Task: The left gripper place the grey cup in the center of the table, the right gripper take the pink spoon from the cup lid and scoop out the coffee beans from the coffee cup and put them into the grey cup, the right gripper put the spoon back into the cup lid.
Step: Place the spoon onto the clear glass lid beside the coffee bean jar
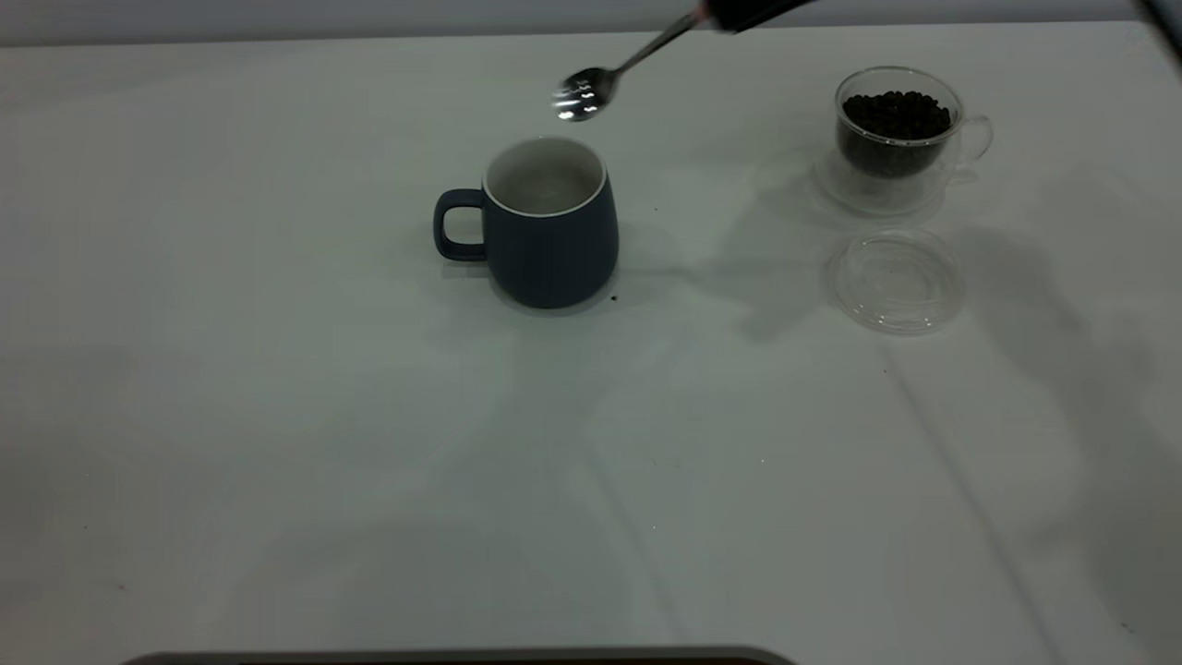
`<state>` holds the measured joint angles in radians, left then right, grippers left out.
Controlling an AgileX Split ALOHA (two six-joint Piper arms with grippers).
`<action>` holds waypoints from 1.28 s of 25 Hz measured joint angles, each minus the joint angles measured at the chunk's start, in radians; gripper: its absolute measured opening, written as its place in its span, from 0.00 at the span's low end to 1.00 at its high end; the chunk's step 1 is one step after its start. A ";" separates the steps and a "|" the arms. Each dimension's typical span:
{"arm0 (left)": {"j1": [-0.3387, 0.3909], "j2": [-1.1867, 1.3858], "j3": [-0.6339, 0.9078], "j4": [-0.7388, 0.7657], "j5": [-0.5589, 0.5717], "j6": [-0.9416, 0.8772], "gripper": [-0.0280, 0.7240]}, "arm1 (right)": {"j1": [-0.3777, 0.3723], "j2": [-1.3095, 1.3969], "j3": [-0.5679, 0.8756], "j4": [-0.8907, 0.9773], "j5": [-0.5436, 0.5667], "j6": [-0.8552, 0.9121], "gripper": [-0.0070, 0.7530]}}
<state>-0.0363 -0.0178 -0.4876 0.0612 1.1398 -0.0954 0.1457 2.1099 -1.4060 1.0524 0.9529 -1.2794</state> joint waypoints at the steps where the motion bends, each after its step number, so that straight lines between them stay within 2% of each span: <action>1: 0.000 0.000 0.000 0.000 0.000 0.000 0.79 | -0.024 -0.031 0.022 -0.027 0.010 0.009 0.13; 8: 0.000 0.000 0.000 0.000 0.000 0.000 0.79 | -0.290 -0.097 0.243 -0.031 -0.011 0.022 0.13; 12: 0.000 0.000 0.000 0.000 0.000 0.000 0.79 | -0.378 -0.048 0.305 -0.020 -0.033 -0.004 0.13; 15: 0.000 0.000 0.000 0.000 0.000 0.000 0.79 | -0.405 0.015 0.308 -0.003 -0.046 -0.007 0.13; 32: 0.000 0.000 0.000 0.000 0.000 0.000 0.79 | -0.427 0.239 0.306 0.243 -0.138 -0.166 0.13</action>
<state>-0.0363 -0.0178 -0.4876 0.0612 1.1398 -0.0954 -0.2817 2.3490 -1.0997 1.2951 0.8144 -1.4455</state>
